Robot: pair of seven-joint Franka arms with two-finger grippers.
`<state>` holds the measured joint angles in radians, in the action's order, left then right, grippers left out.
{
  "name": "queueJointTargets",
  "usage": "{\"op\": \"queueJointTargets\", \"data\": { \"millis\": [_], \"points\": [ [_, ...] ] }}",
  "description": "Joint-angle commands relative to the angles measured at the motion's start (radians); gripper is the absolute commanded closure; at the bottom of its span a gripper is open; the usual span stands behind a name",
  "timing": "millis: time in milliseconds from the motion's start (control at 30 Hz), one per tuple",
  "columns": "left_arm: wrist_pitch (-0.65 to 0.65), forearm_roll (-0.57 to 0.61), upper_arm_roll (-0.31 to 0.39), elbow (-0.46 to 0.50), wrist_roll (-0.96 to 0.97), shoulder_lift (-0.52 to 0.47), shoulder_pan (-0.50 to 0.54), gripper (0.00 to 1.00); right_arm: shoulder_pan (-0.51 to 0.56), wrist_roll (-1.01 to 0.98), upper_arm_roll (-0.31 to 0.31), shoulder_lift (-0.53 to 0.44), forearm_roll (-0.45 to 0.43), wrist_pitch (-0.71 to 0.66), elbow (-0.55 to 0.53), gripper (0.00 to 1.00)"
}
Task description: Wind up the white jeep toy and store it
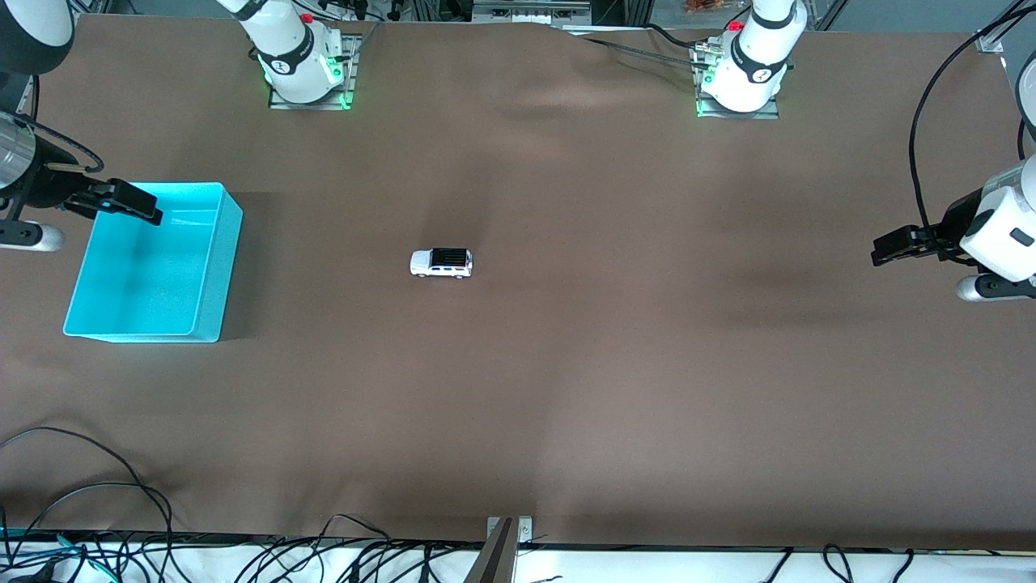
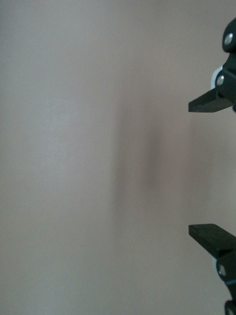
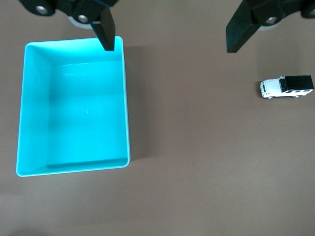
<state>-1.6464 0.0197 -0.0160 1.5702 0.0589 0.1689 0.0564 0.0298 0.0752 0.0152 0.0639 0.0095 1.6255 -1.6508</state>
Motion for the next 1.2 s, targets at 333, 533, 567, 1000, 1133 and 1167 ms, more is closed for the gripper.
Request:
{"op": "queueJointTargets", "data": {
  "millis": [333, 533, 567, 1000, 1133, 1167],
  "points": [
    [-0.004, -0.020, 0.011, 0.001, -0.024, 0.000, -0.009, 0.00, -0.093, 0.332, 0.028, 0.007, 0.015, 0.388, -0.340, 0.00],
    [-0.004, -0.020, 0.011, 0.001, -0.024, 0.000, -0.009, 0.00, -0.102, 0.547, 0.075, 0.013, 0.015, 0.537, -0.435, 0.00],
    [-0.004, -0.020, 0.011, 0.001, -0.024, 0.000, -0.009, 0.00, -0.105, 0.592, 0.084, 0.017, 0.017, 0.543, -0.443, 0.00],
    [-0.004, -0.020, 0.011, -0.002, -0.024, 0.001, -0.010, 0.00, -0.168, 1.113, 0.178, 0.114, 0.072, 0.798, -0.514, 0.00],
    [-0.004, -0.020, 0.011, -0.002, -0.022, 0.001, -0.009, 0.00, -0.182, 1.205, 0.192, 0.131, 0.079, 0.798, -0.508, 0.00],
    [-0.004, -0.020, 0.011, -0.002, -0.024, 0.001, -0.010, 0.00, -0.188, 1.228, 0.193, 0.134, 0.081, 0.797, -0.507, 0.00]
  ]
}}
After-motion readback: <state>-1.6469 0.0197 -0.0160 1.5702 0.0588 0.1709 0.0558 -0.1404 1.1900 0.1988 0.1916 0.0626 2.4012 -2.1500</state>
